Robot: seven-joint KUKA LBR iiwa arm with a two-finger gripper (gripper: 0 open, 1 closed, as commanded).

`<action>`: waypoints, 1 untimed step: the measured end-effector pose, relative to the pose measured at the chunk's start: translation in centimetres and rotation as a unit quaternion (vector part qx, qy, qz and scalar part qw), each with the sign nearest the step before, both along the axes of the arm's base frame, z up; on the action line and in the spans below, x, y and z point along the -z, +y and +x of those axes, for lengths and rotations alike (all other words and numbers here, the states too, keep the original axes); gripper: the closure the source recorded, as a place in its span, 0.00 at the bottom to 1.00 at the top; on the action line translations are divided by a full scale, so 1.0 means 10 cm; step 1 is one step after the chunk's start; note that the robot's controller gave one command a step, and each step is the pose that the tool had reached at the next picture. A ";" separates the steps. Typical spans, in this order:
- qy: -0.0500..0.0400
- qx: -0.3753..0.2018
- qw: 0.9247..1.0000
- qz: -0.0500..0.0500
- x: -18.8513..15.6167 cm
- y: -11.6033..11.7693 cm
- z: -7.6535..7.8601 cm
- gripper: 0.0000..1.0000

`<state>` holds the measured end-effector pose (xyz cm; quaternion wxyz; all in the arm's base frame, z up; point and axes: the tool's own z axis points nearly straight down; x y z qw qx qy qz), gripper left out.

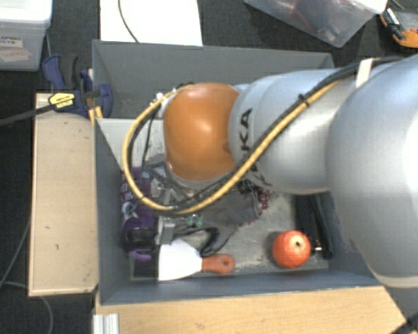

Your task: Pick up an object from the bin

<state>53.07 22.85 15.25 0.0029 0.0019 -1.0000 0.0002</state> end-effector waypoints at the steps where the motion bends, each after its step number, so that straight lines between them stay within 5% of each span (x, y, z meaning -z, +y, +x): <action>1: -0.004 0.003 1.000 0.001 -0.05 -0.01 0.02 0.00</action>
Offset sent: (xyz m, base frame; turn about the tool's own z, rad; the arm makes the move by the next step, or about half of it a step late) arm 0.0560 -0.0600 -0.0825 -0.1957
